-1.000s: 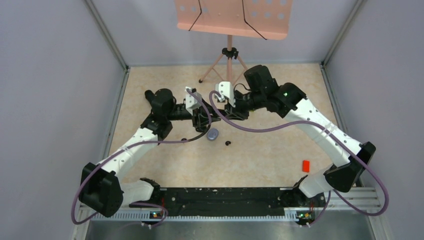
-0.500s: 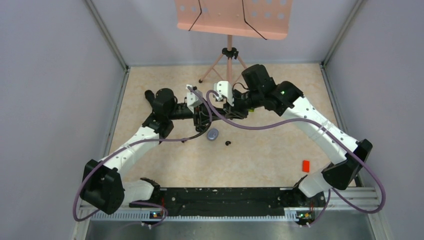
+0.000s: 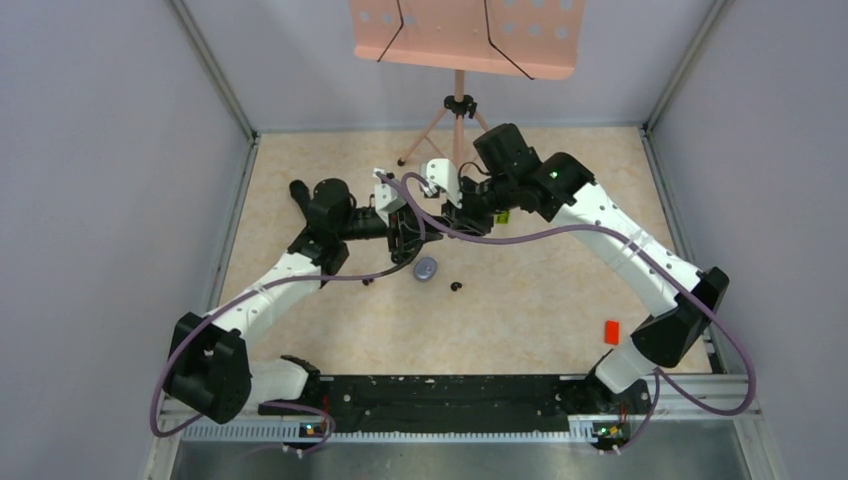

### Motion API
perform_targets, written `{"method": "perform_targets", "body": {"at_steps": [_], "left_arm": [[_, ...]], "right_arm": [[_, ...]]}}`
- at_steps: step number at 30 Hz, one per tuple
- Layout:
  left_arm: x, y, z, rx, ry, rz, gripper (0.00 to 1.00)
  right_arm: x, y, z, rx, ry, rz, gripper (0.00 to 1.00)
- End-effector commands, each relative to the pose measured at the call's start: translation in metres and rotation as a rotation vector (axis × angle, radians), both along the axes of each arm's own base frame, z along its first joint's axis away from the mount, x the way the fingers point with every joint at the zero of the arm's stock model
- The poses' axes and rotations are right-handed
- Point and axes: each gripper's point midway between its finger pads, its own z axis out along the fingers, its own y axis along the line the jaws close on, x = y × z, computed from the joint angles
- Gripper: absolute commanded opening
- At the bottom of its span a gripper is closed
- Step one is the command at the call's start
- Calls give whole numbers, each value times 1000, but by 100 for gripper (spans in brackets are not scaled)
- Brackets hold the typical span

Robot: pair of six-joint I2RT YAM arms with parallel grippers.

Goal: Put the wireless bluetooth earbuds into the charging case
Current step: Open the charging case to the charging case.

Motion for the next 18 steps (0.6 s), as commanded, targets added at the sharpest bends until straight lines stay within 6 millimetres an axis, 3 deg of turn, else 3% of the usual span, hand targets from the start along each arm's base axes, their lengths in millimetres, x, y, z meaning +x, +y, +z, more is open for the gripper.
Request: {"method": "perform_targets", "body": {"at_steps": [1, 6, 8, 18], "left_arm": [[-3, -6, 23, -60, -106, -31, 1], [-4, -7, 21, -72, -90, -43, 0], [-6, -8, 20, -85, -58, -55, 0], [-10, -9, 19, -104, -70, -77, 0]], "right_arm": [[5, 12, 10, 33, 20, -6, 11], [15, 9, 17, 40, 48, -87, 41], [18, 8, 22, 58, 74, -114, 47], [42, 1, 42, 181, 306, -256, 48]]}}
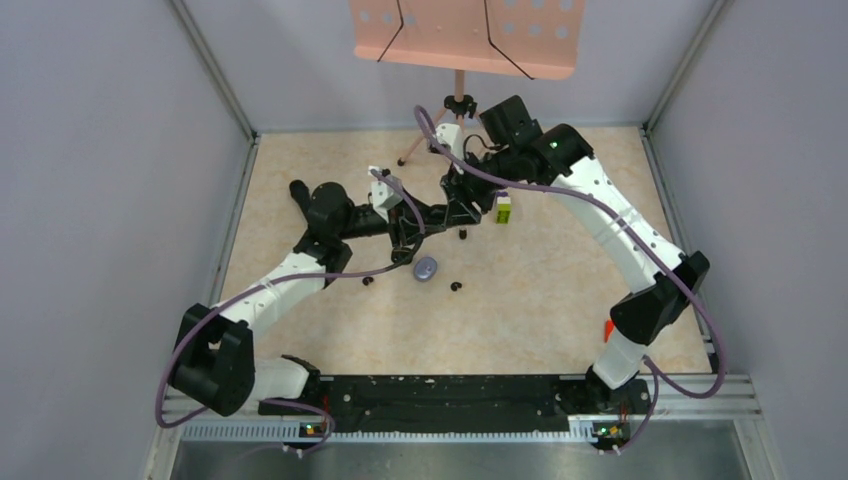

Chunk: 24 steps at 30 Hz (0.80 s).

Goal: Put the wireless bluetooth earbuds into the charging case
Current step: Open the charging case to the charging case.

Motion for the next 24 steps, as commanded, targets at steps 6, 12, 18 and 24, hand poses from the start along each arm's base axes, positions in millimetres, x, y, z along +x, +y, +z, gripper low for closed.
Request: {"method": "perform_targets", "body": {"at_steps": [6, 12, 18, 24], "left_arm": [[-19, -3, 10, -29, -53, -79, 0], [-18, -2, 4, -23, -35, -64, 0], [-15, -2, 2, -20, -23, -52, 0], [-5, 2, -5, -24, 79, 23, 0]], "right_arm": [[22, 2, 35, 171, 117, -100, 49], [16, 4, 50, 227, 151, -98, 50], [18, 0, 50, 232, 158, -106, 51], [19, -7, 87, 287, 63, -104, 53]]}}
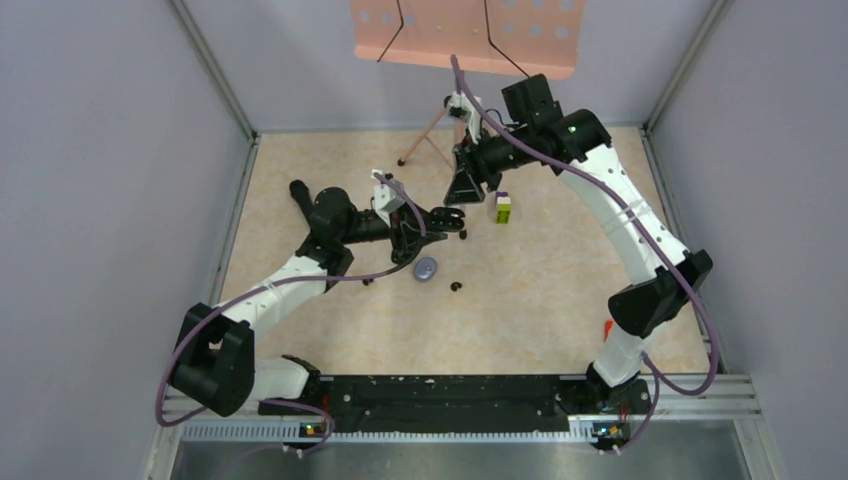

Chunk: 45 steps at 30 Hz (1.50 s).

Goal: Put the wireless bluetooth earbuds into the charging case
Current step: Open the charging case to the charging case, then pick up the right earbud from the center of the board.

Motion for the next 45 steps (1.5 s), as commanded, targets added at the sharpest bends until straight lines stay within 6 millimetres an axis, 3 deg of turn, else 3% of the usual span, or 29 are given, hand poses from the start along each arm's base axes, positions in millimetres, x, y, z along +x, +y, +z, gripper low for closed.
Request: {"method": "perform_targets", "body": {"at_steps": [1, 5, 10, 18, 22, 25, 29, 37, 45], "left_arm": [[4, 6, 3, -21, 67, 51, 0], [10, 19, 4, -26, 157, 89, 0], [15, 42, 4, -32, 226, 156, 0], [18, 82, -3, -30, 309, 294, 0], [27, 101, -20, -36, 381, 358, 0], [35, 110, -26, -49, 417, 392, 0], [48, 122, -31, -83, 459, 468, 0], [49, 131, -36, -78, 484, 492, 0], [47, 139, -37, -68, 493, 508, 0]], "right_arm": [[8, -11, 61, 104, -165, -37, 54], [13, -32, 60, 89, -207, -73, 53], [7, -46, 29, 50, -301, -54, 49], [-5, -56, -108, -108, -315, 104, 35], [1, -51, -158, -205, -251, 46, 30], [-7, -39, -173, -214, -198, 11, 26], [-24, -22, -190, -248, -234, 143, 25], [-8, -10, -237, -297, -231, 260, 18], [14, 5, -261, -315, -251, 298, 20]]}}
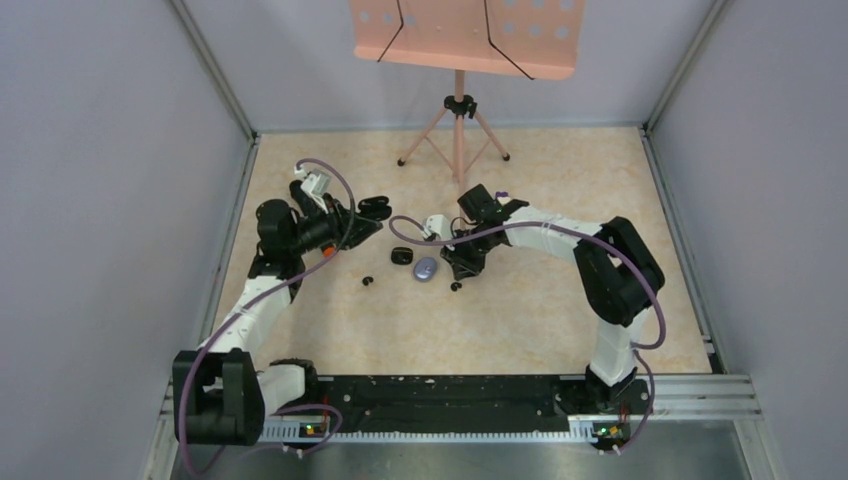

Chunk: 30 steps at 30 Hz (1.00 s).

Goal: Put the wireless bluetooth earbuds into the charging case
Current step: Pick up the right earbud from the center of the board.

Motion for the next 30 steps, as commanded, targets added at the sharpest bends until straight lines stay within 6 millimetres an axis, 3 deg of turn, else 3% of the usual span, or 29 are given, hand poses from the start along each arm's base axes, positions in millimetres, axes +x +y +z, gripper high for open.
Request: {"method": "perform_targets", "body": {"at_steps": [1, 9, 22, 30], "left_arm": [[-2, 4, 10, 5, -47, 5, 0], [6, 15, 11, 7, -46, 46, 0], [6, 19, 7, 10, -29, 50, 0], [6, 19, 6, 10, -25, 47, 0]], "right_arm": [[26, 20, 15, 67, -110, 65, 21], [10, 20, 8, 77, -82, 151, 27], [-19, 14, -3, 85, -27, 231, 29], [-20, 10, -11, 66, -26, 240, 29]]}}
